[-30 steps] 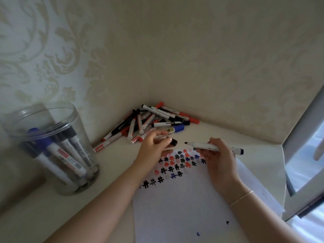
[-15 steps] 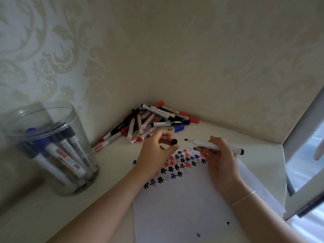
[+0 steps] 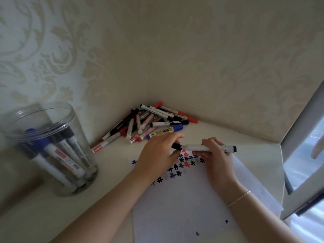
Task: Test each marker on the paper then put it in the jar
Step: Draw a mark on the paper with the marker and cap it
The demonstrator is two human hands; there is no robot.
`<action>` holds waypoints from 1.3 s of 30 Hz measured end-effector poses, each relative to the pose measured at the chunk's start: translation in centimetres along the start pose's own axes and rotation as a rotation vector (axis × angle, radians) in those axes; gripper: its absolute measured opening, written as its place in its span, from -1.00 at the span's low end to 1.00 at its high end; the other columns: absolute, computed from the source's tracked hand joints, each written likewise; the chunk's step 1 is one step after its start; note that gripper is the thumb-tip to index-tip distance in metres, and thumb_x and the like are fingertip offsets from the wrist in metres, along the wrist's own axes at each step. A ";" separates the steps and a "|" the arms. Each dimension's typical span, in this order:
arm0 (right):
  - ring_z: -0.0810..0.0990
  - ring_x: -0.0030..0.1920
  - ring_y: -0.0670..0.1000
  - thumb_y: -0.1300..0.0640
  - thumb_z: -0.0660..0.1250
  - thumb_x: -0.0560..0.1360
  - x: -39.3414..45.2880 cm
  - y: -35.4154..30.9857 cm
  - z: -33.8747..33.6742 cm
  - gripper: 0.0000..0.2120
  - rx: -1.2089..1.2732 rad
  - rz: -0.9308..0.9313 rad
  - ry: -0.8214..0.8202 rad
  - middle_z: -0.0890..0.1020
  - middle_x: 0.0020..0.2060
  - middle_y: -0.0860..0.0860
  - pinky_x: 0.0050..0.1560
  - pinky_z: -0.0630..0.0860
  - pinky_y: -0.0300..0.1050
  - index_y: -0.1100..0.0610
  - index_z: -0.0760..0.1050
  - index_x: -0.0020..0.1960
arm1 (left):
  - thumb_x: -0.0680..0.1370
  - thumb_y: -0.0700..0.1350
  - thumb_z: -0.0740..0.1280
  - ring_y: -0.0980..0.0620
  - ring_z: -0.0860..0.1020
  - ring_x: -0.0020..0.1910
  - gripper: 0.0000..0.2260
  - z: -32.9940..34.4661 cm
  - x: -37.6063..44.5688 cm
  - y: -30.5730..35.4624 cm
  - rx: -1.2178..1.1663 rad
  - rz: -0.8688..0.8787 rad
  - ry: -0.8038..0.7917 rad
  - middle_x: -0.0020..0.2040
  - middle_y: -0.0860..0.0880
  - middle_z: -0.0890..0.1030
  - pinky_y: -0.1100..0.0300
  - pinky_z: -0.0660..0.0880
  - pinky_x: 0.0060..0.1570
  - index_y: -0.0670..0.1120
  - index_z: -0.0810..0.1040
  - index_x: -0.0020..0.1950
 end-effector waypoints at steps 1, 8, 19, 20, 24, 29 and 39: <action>0.43 -0.36 0.04 0.30 0.31 0.42 0.0 0.1 0.0 -0.73 -0.033 0.004 -0.006 0.37 -0.47 0.05 -0.17 0.35 0.07 0.17 0.34 -0.41 | 0.42 -0.23 0.48 0.09 0.60 -0.01 -0.62 0.1 0.0 0.2 0.032 0.030 -0.022 -0.02 0.03 0.65 0.17 0.50 0.04 -0.09 0.54 0.21; 0.34 -0.29 0.09 0.21 0.32 0.31 0.1 0.4 -0.3 -0.81 -0.096 0.032 -0.018 0.34 -0.44 0.06 -0.19 0.30 0.06 0.15 0.32 -0.40 | 0.46 -0.18 0.45 0.08 0.60 -0.03 -0.67 -0.1 0.0 0.2 0.016 0.062 -0.054 0.00 0.03 0.64 0.08 0.58 -0.02 -0.09 0.56 0.21; 0.42 -0.36 0.04 0.36 0.25 0.47 0.0 0.0 0.0 -0.67 -0.004 0.030 -0.020 0.37 -0.45 0.06 -0.28 0.42 -0.08 0.14 0.35 -0.43 | 0.48 -0.20 0.43 0.24 0.52 0.06 -0.64 -0.7 0.1 0.1 -0.183 -0.096 -0.091 0.03 0.11 0.62 0.44 0.40 0.12 0.01 0.55 0.26; 0.41 -0.36 0.03 0.35 0.25 0.47 -0.1 0.0 0.1 -0.69 -0.026 0.029 -0.026 0.36 -0.43 0.07 -0.31 0.42 -0.12 0.15 0.34 -0.41 | 0.48 -0.19 0.43 0.25 0.52 0.06 -0.64 -0.6 0.2 0.2 -0.203 -0.106 -0.120 0.03 0.13 0.62 0.43 0.42 0.11 0.02 0.55 0.25; 0.50 -0.39 0.06 0.34 0.26 0.49 -0.1 -0.3 0.2 -0.76 0.031 0.058 -0.043 0.44 -0.41 0.14 -0.38 0.49 -0.18 0.23 0.40 -0.35 | 0.46 -0.15 0.46 0.28 0.57 -0.04 -0.74 -0.4 0.4 -0.2 -0.399 -0.272 -0.163 -0.04 0.22 0.63 0.36 0.53 -0.01 0.06 0.62 0.13; 0.57 -0.37 0.09 0.24 0.34 0.48 -0.5 -0.6 0.9 -0.83 0.049 0.092 -0.164 0.58 -0.37 0.18 -0.27 0.53 -0.11 0.27 0.48 -0.27 | 0.56 -0.10 0.34 0.14 0.54 -0.32 -0.87 0.6 -0.1 0.4 -0.813 -0.530 -0.279 -0.24 0.09 0.61 0.30 0.48 -0.33 -0.04 0.56 0.10; 0.20 -0.62 -0.01 0.19 0.22 0.59 -0.5 -0.9 0.2 -0.68 -0.204 -0.107 0.069 0.26 -0.64 0.00 -0.57 0.22 -0.20 0.24 0.31 -0.33 | 0.56 -0.17 0.30 0.10 0.34 -0.51 -0.87 0.6 -0.4 -0.6 -0.879 -0.633 -0.169 -0.43 0.02 0.44 0.29 0.32 -0.50 -0.17 0.52 -0.17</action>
Point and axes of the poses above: each hand's wrist, its own x-axis towards the middle knuckle, its own z-axis out of the palm, y = z × x, the point moved 4 cm from there along x, towards the middle knuckle
